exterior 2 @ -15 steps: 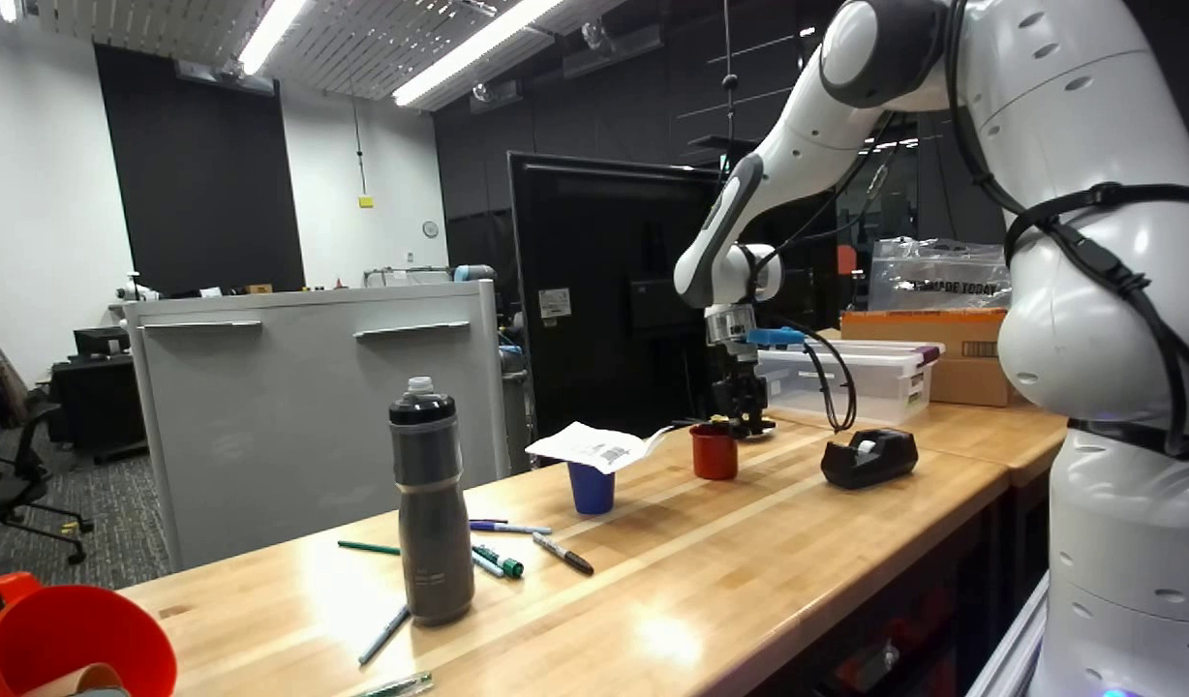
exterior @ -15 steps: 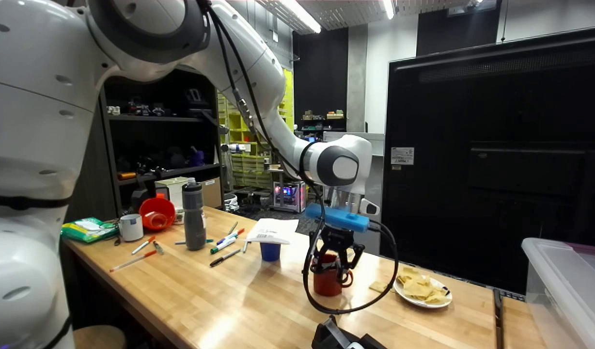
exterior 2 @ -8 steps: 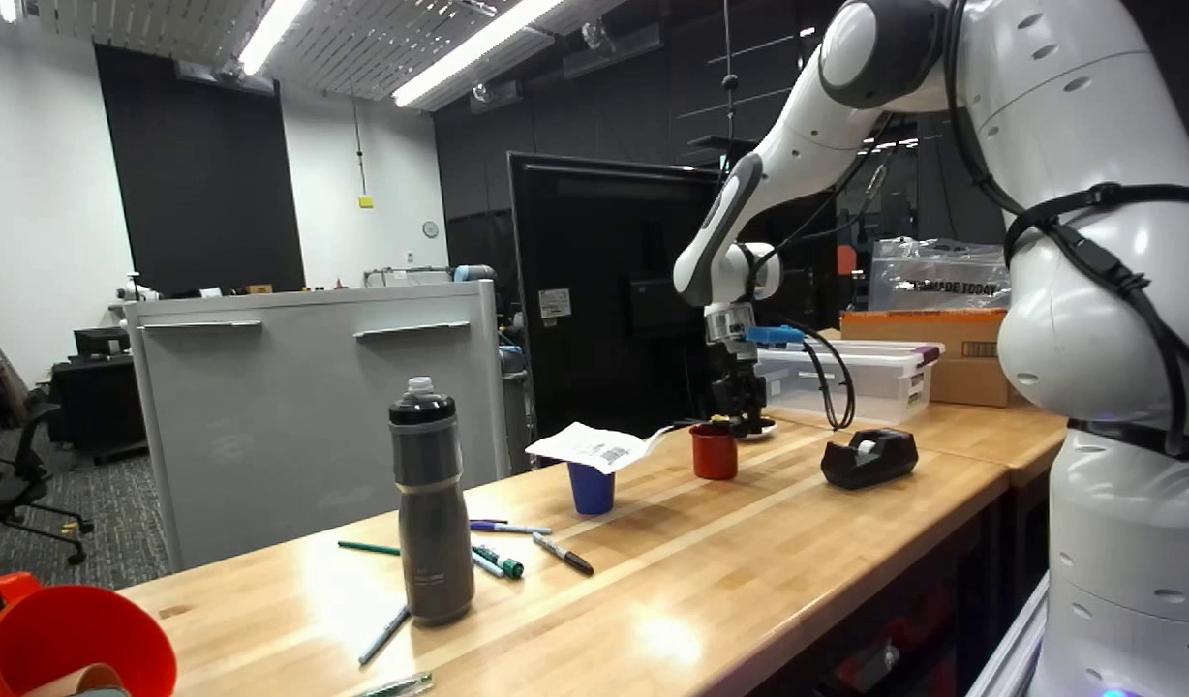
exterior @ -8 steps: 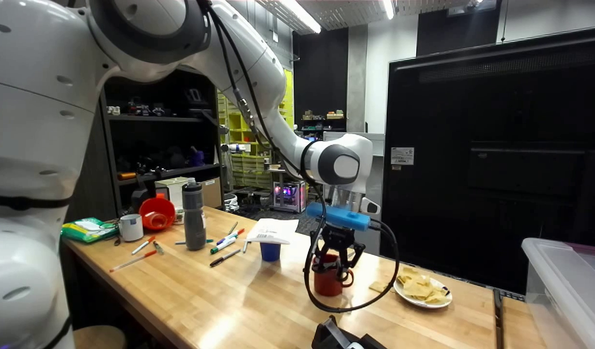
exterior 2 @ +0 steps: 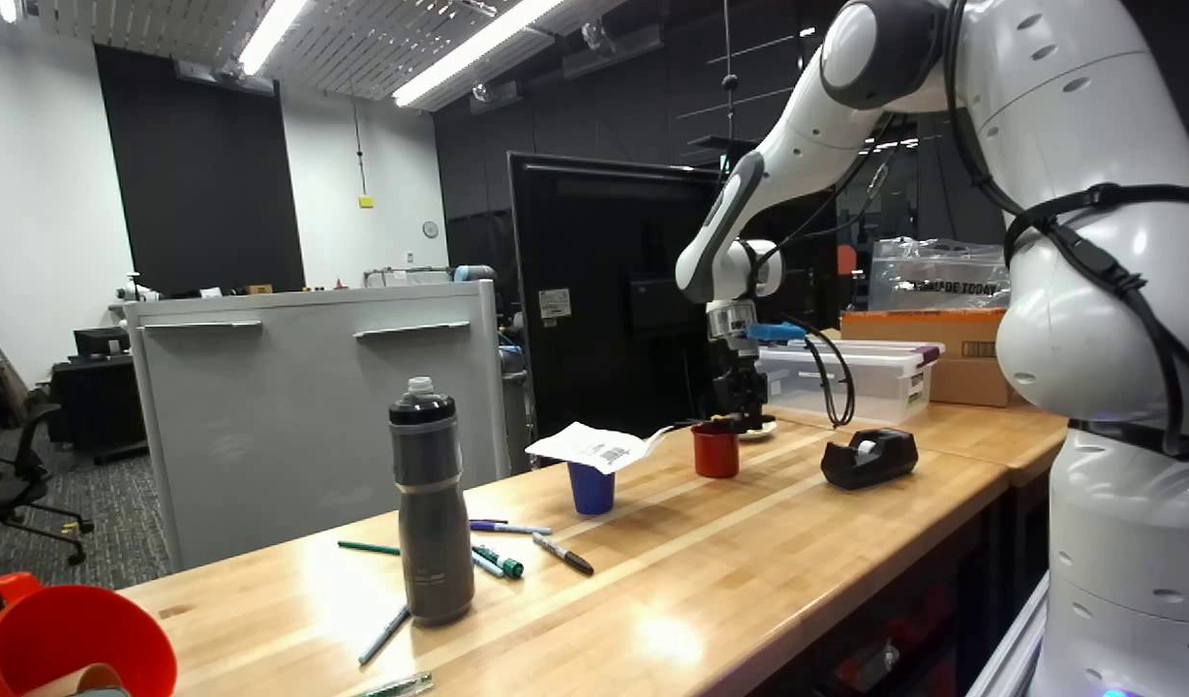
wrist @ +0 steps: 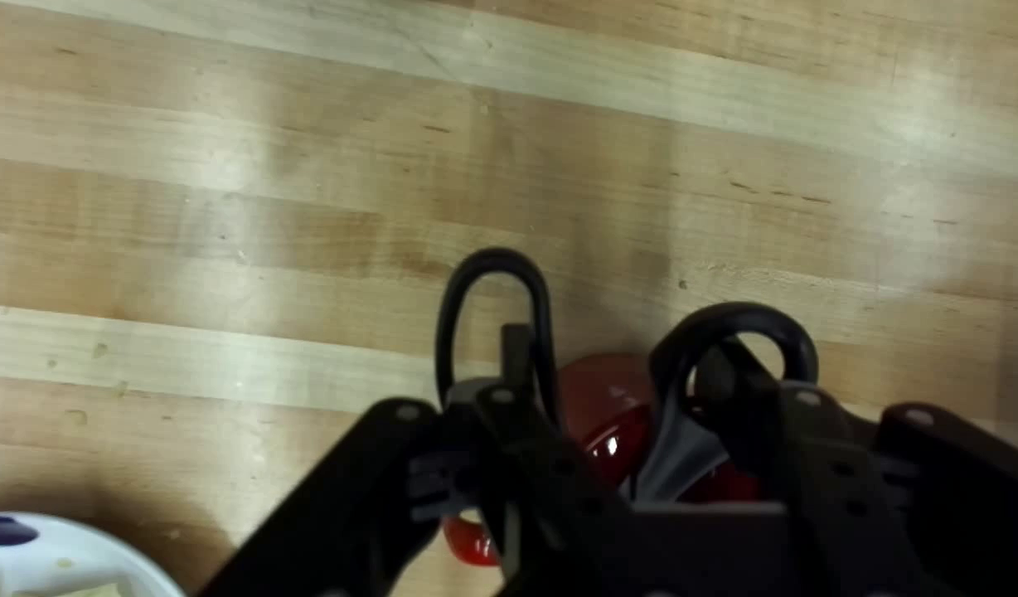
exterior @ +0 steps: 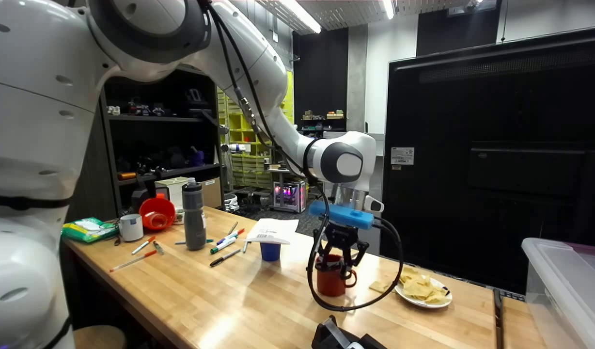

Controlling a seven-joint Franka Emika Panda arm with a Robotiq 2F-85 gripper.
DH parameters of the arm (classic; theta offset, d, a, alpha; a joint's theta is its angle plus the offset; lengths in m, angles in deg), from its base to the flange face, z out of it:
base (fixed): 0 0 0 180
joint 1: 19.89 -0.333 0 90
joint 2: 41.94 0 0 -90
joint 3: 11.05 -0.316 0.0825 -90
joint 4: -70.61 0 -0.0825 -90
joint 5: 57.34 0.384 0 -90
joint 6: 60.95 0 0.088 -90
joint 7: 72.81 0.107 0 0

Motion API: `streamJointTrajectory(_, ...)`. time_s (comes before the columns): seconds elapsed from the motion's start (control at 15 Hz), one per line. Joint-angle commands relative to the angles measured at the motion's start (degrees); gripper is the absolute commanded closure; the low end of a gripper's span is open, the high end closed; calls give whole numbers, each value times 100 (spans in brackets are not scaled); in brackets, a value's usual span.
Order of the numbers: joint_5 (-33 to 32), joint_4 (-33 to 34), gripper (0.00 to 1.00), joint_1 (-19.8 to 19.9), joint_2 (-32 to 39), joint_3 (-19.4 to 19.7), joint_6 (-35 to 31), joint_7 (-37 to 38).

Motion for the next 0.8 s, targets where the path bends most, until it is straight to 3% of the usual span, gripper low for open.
streamJointTrajectory(0.0,167,57,46,131,-141,-56,123,-141)
streamJointTrajectory(0.73,258,144,45,177,-507,0,77,-132)
